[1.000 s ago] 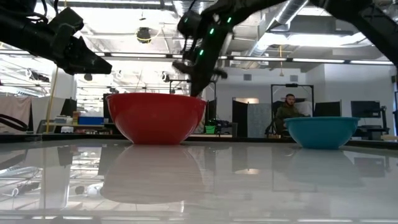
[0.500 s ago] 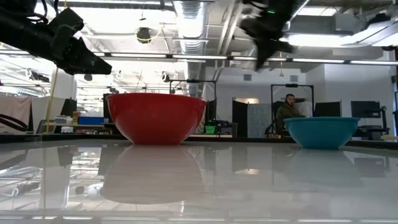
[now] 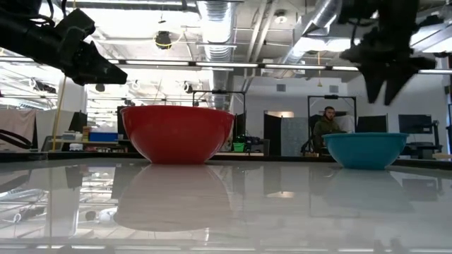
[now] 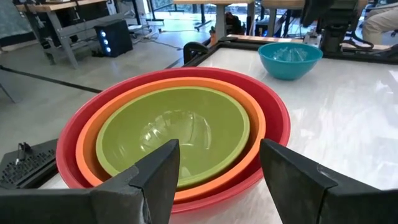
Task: Nest bowls inside each other
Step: Stack the blue bowl on top of the green bowl
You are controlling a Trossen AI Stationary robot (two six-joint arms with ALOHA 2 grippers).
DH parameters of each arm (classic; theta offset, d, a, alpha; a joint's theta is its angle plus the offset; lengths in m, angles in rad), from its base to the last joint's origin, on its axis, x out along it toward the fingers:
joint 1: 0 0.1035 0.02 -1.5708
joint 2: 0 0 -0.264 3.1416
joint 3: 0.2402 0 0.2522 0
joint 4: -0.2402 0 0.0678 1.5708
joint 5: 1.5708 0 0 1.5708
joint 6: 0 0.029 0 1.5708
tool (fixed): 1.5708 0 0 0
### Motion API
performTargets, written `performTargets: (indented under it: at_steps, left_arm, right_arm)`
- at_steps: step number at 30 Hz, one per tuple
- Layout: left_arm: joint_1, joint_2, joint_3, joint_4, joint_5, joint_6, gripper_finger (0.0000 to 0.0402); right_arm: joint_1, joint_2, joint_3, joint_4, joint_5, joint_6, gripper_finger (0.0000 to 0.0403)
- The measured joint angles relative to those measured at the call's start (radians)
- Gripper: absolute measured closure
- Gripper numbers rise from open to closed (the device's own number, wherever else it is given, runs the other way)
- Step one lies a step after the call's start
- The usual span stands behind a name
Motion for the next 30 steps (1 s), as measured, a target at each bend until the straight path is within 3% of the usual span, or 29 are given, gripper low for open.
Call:
performTargets:
  at_steps: [6, 13, 20, 25, 30]
  left_arm:
    - [0.0, 0.0, 0.0, 0.0, 0.0, -0.004, 0.0189]
    - [0.0, 0.0, 0.0, 0.0, 0.0, -0.005, 0.0189]
    - [0.0, 0.0, 0.0, 0.0, 0.0, -0.006, 0.0189]
    - [0.0, 0.0, 0.0, 0.0, 0.001, -0.006, 0.0189]
    - [0.0, 0.0, 0.0, 0.0, 0.005, -0.006, 0.0189]
  right_arm:
    - [-0.008, 0.009, -0.103, 0.018, -0.003, 0.006, 0.0132]
    - [-0.071, 0.008, -0.187, 0.072, -0.026, -0.003, 0.0127]
    - [-0.166, 0.008, -0.269, 0.248, -0.067, -0.084, 0.013]
    - [-0.238, 0.008, -0.291, 0.294, -0.072, -0.156, 0.0186]
    - [-0.286, 0.008, -0.291, 0.303, -0.069, -0.181, 0.032]
